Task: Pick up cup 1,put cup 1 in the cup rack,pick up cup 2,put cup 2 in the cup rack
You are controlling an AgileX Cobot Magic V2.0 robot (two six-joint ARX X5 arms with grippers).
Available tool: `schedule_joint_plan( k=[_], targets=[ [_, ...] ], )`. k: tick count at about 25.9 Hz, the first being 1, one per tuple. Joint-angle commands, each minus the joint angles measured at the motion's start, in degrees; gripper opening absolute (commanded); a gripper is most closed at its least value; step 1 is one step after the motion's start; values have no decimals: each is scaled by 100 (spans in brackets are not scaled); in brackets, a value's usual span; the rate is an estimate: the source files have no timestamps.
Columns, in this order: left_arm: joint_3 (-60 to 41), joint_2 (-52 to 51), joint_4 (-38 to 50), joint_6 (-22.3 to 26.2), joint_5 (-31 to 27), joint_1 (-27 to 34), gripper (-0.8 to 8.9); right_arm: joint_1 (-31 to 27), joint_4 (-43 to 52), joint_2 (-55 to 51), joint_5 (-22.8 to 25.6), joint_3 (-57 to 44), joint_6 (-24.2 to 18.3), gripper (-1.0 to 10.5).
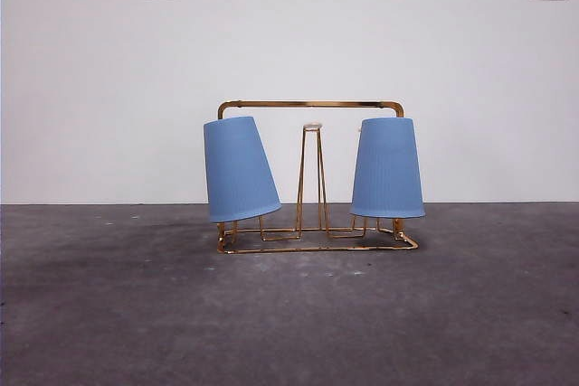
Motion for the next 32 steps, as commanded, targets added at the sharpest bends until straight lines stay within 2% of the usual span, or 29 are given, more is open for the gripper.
schedule_joint_plan(
  k=[1, 14, 22, 26, 32],
  targets=[
    [-9, -24, 24, 254, 4, -13, -8, -2, -111, -2, 11, -26, 39, -10],
    [-9, -24, 24, 306, -20, -9, -3, -4, 79, 61, 52, -26, 35, 1],
    [-9, -24, 24, 306, -20, -9, -3, -4, 142, 74, 424, -26, 37, 1],
    [20, -24, 37, 457, -466, -4, -1, -4, 140, 74, 546, -26, 37, 1],
    [20, -15, 70, 457, -514, 2, -1, -4, 140, 74, 717, -26, 35, 1]
  ],
)
